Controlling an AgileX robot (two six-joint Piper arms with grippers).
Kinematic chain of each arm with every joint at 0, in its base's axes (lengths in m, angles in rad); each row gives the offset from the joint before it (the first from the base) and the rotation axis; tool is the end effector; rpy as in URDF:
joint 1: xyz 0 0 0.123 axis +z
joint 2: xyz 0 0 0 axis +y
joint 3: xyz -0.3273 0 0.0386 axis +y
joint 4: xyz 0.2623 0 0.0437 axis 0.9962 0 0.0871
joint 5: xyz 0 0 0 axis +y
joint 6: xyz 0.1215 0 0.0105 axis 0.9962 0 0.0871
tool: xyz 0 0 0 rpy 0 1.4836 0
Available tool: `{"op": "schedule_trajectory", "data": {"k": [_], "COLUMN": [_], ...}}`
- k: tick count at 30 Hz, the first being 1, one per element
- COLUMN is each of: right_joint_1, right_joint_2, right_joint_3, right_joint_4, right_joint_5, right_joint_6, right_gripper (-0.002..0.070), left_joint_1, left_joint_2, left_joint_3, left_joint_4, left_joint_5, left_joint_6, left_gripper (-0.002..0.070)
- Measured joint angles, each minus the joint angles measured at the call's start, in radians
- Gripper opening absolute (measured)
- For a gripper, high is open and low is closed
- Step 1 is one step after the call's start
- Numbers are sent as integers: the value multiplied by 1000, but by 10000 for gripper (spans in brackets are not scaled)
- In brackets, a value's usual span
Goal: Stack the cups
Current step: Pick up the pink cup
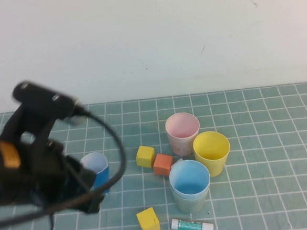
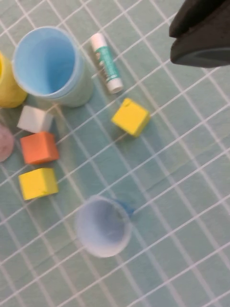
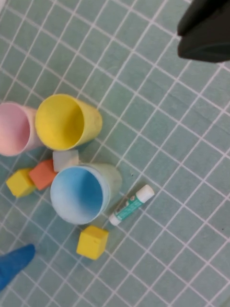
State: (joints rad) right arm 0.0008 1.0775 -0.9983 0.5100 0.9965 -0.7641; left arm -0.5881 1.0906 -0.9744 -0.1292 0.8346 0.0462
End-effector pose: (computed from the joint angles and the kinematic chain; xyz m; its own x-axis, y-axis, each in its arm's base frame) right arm 0.2108 0.0502 0.3635 -0.6004 -0.4129 -0.6849 -0.5817 0.8131 0.0198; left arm 0.1831 -0.1361 0.3521 -0.6543 0.3875 -0.6494 0.5779 0.8101 -0.0989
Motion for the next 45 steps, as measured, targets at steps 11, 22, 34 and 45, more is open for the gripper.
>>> {"op": "schedule_trajectory", "data": {"k": [11, 22, 34, 45], "right_joint_1": [258, 372, 391, 391], "right_joint_2": [474, 912, 1244, 1412], "right_joint_3": [-529, -929, -1162, -1194], "right_joint_4": [-217, -305, -284, -272], "right_joint_5": [198, 233, 117, -26], "right_joint_6": [43, 49, 150, 233], "right_gripper": [-3, -3, 494, 557], "left_joint_1": [0, 0, 0, 0], "left_joint_2": [-215, -219, -219, -219], "left_joint_3": [205, 207, 207, 207], "left_joint_4": [-7, -7, 17, 50], "left_joint_5": [-90, -96, -83, -65], "left_joint_6": [-32, -32, -32, -32], "left_gripper": [1, 1, 1, 1]}}
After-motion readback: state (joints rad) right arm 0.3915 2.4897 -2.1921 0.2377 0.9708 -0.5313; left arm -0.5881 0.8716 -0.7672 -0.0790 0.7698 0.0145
